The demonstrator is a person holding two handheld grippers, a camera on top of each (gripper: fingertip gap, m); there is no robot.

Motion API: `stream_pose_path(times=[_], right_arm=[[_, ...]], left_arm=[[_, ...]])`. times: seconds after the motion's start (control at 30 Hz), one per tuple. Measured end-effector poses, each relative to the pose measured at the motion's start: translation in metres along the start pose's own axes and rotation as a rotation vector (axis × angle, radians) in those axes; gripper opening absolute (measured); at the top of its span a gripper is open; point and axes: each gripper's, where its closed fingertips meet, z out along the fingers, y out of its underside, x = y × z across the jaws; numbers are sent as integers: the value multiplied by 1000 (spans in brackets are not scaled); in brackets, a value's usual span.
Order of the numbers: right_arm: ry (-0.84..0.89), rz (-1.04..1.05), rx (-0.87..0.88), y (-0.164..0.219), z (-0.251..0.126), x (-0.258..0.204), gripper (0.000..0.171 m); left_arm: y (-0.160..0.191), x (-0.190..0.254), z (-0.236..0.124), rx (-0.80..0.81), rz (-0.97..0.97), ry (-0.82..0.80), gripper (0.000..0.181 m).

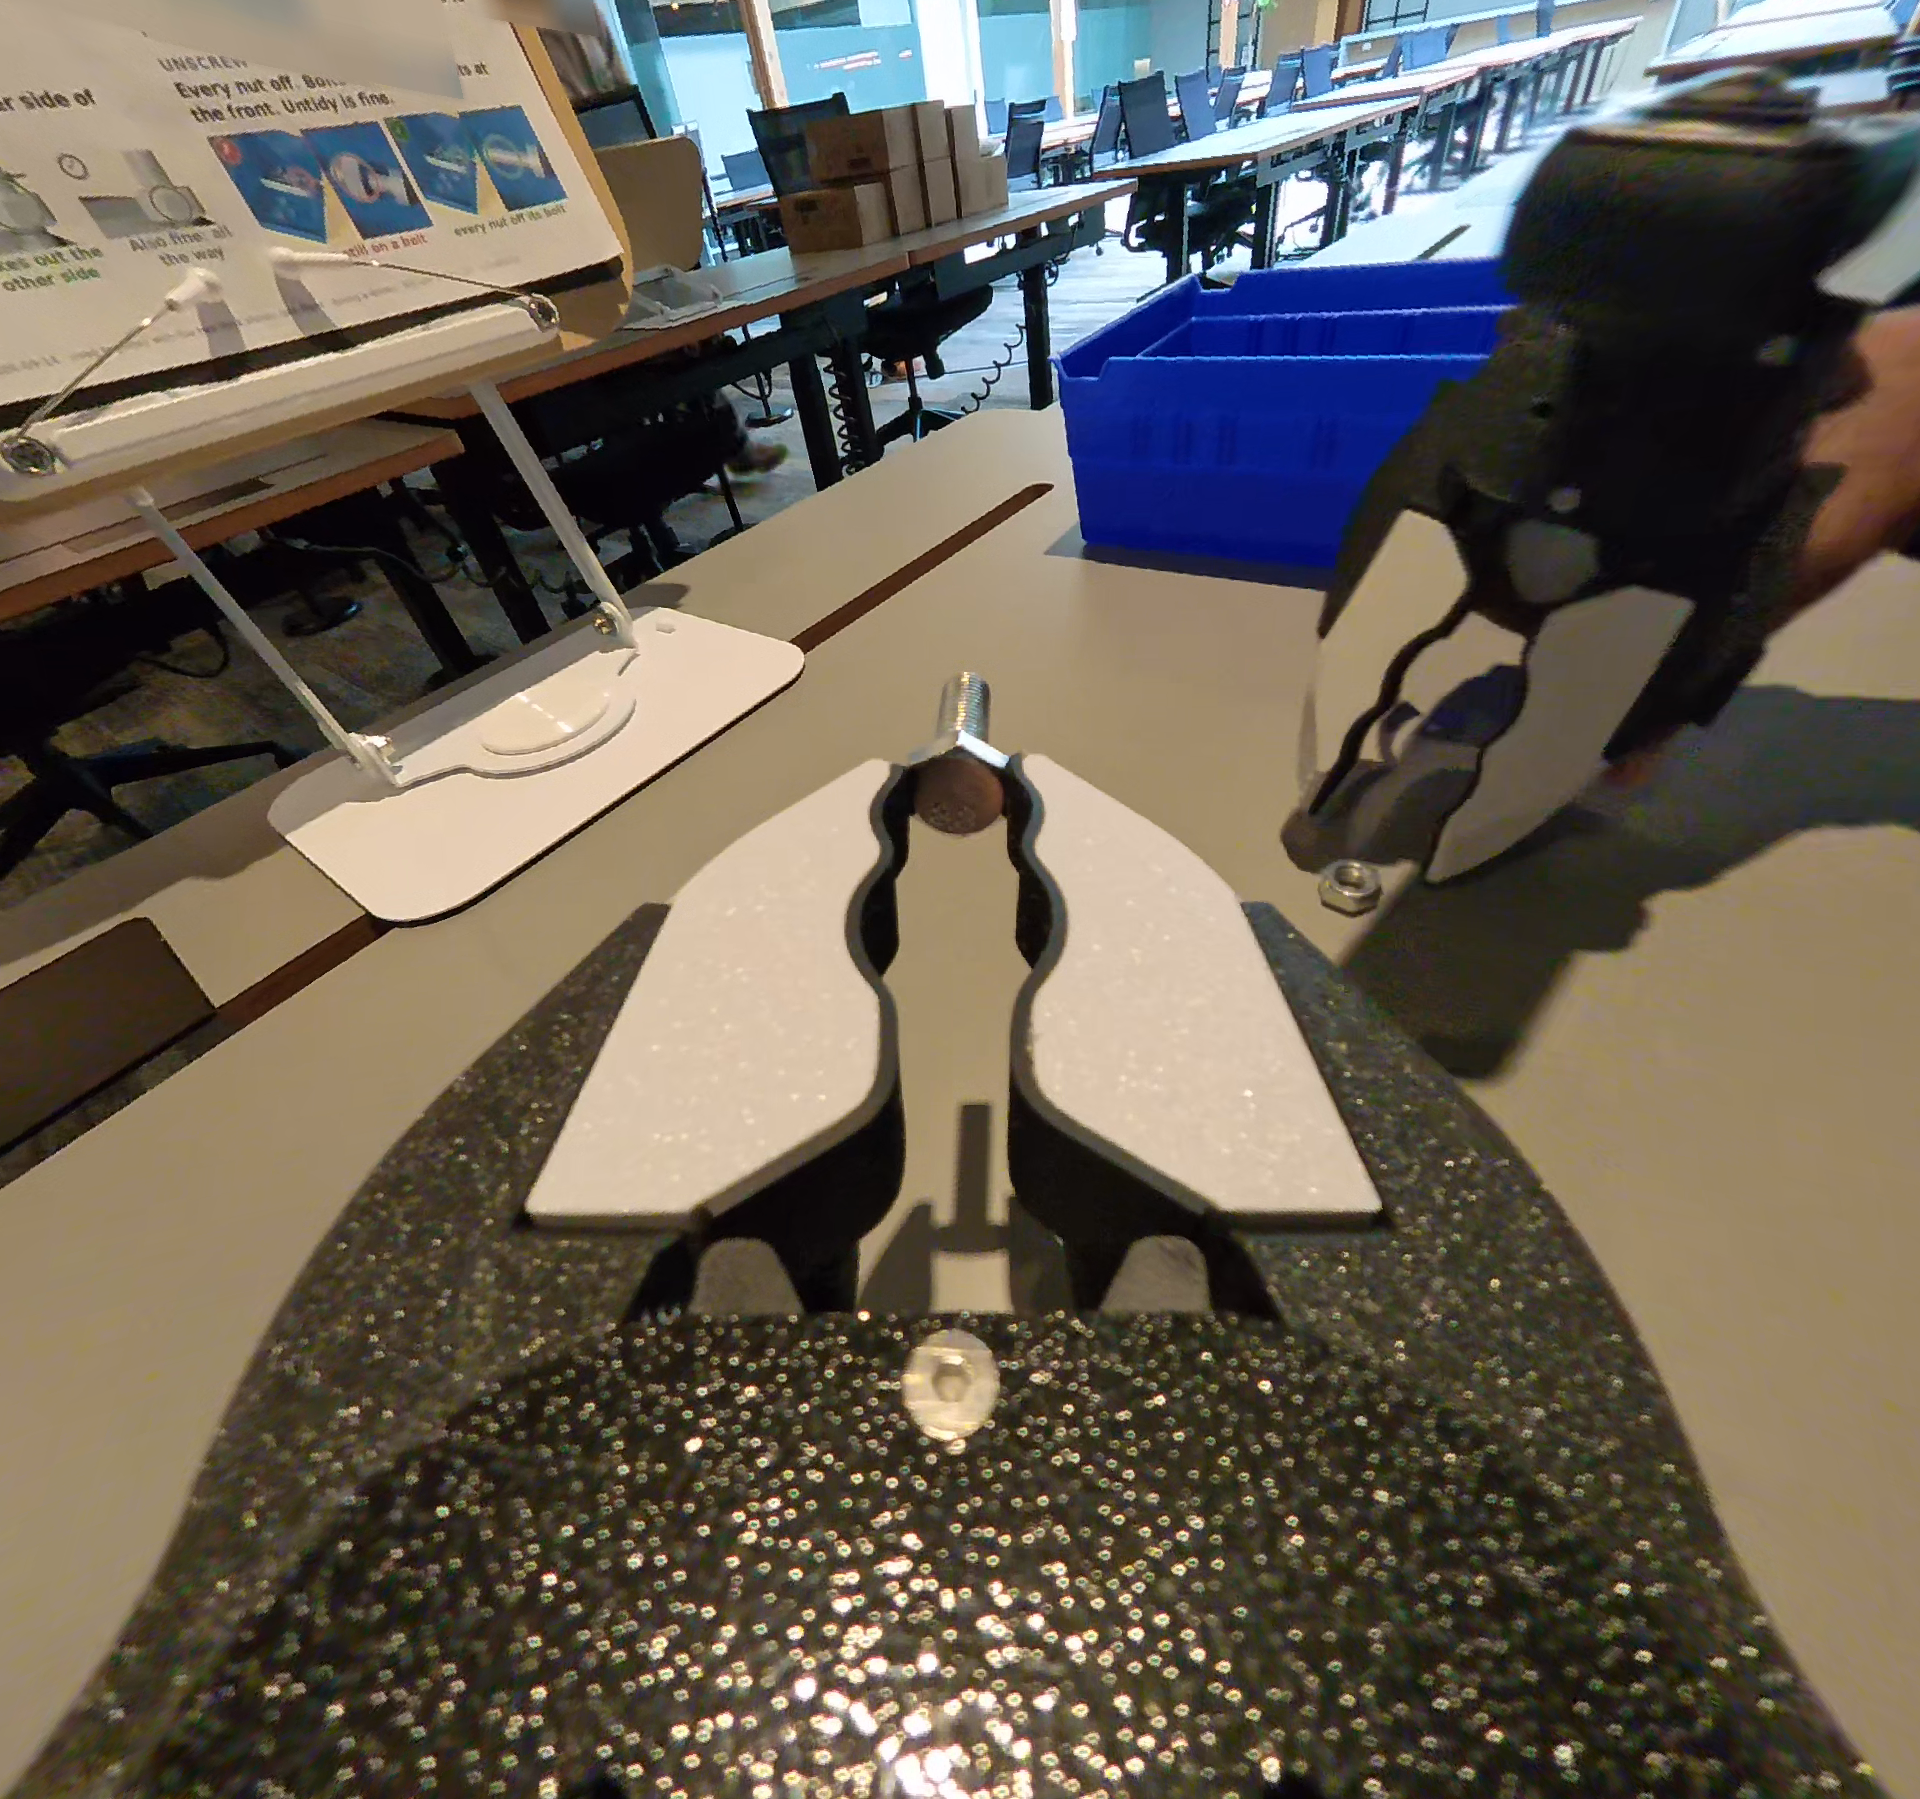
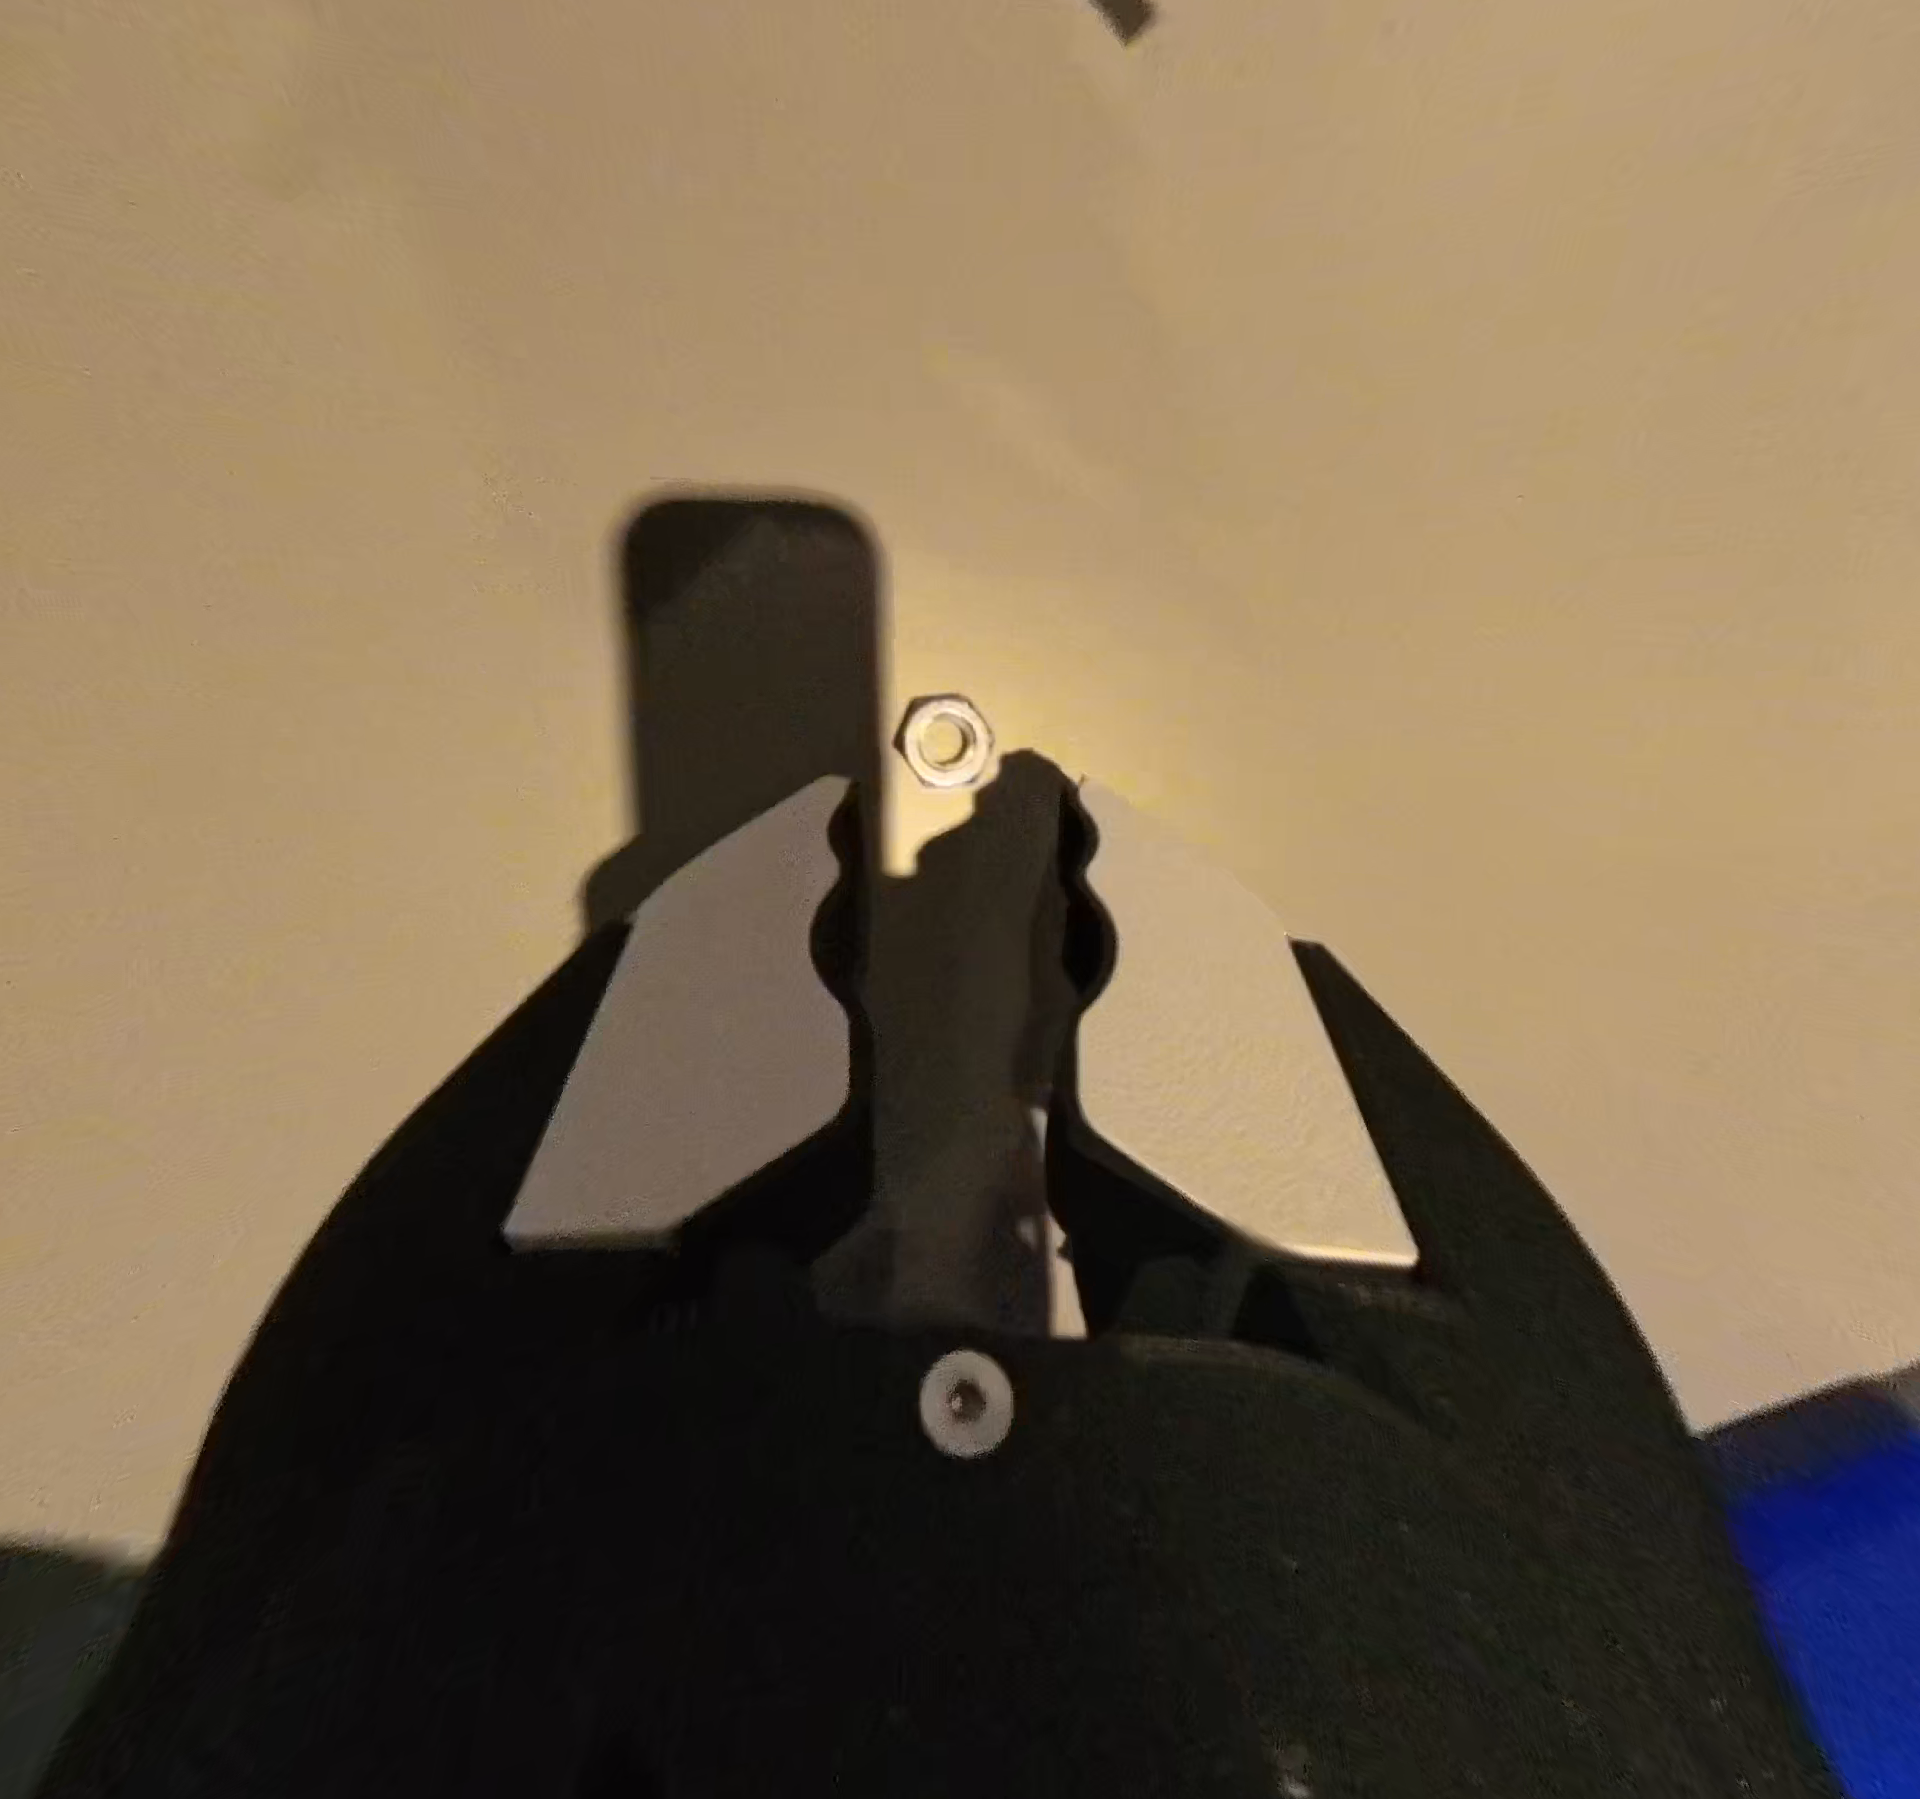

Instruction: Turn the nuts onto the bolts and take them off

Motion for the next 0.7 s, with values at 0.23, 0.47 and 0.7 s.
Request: stream_pose_path(times=[0.23,0.47,0.7], right_arm=[[-244,-193,-144,11,-6,7,32],[-275,-378,-187,5,1,-3,38],[-324,-435,-237,0,4,-7,37]], left_arm=[[0,0,0,-4,1,6,17],[-1,-3,-1,3,-8,3,17],[-2,-4,-3,5,-6,0,17]])
